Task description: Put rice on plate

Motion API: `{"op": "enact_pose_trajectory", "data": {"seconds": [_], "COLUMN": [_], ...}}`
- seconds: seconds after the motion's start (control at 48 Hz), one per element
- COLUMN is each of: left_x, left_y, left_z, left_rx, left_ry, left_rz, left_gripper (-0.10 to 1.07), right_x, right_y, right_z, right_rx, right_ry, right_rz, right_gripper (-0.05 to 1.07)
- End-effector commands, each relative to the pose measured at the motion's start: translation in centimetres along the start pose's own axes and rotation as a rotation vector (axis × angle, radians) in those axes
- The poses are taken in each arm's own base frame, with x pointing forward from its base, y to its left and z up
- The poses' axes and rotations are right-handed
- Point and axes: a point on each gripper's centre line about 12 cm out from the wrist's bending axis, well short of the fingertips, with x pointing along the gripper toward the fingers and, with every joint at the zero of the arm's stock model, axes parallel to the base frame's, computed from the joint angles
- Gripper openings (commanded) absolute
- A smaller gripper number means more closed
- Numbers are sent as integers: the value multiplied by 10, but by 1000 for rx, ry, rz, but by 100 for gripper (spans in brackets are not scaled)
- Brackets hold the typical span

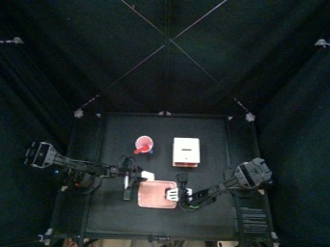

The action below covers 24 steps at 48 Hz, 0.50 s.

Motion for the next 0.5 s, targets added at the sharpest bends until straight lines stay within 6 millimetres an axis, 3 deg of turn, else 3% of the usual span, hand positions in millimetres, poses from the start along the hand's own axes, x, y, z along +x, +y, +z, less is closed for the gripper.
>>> {"op": "enact_pose_trajectory", "data": {"seconds": [0.0, 0.292, 0.479], "left_x": [1, -1, -1], "left_y": [-2, -5, -7], "left_z": [9, 18, 29], "left_rx": [9, 24, -15], "left_ry": [-33, -77, -108], "left_rz": [-9, -26, -22], "left_gripper": [43, 44, 45], "right_x": [-23, -37, -55], "right_y": [10, -10, -12], "right_z": [12, 27, 40], "right_rx": [1, -80, -210], "right_ry": [17, 13, -16], "right_rz": [84, 135, 241], "right_gripper": [86, 85, 85]}}
